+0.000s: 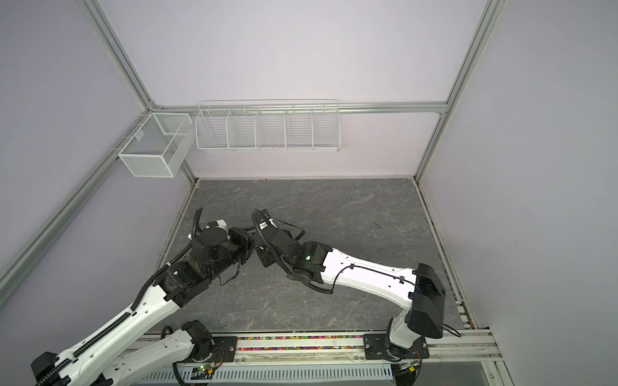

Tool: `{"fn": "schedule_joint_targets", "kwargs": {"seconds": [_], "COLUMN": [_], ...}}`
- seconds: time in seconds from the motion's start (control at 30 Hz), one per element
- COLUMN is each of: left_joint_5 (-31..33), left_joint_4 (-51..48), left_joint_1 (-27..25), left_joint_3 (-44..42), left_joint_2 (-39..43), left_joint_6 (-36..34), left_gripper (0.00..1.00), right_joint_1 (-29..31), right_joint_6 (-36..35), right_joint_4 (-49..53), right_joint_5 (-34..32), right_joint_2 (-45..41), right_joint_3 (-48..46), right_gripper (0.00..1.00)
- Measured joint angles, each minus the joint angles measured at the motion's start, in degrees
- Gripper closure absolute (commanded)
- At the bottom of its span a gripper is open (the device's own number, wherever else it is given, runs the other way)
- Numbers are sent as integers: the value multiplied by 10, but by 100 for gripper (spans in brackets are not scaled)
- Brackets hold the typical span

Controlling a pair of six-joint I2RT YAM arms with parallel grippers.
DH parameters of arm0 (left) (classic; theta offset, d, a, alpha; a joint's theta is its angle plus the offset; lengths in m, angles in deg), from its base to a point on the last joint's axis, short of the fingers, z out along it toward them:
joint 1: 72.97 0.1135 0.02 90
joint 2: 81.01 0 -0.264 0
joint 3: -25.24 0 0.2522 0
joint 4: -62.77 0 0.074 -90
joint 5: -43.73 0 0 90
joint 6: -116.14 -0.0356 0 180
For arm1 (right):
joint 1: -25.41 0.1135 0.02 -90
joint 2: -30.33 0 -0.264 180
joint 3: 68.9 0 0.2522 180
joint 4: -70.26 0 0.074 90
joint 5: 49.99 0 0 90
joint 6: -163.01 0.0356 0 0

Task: Unlock with the key

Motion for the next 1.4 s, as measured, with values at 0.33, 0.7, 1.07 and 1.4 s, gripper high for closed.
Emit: {"fn": "schedule_joint_targets", "kwargs": {"seconds": [0.33,0.7,1.07,1.4], "left_joint_5": [9,-20,-13,48], "left_joint_4": [34,-6,-42,-94], "left_joint_1": [5,7,7,12], "left_joint_3": [-12,-2,43,43], "left_joint_2": [-3,-5,-35,-36], "left_joint_6": [-22,-5,23,46], "left_gripper": [100,100,100,100], "right_joint_1": [-63,-10,-32,-60], "right_joint_6": [136,25,39,92], "right_joint_4": [-37,10,61,77], "right_joint_5": [179,23,57,161], "right_joint_2": [-14,-19,-11,47], "right_joint_3": [-17,-18,26,74], "right_gripper": [93,94,94,93]}}
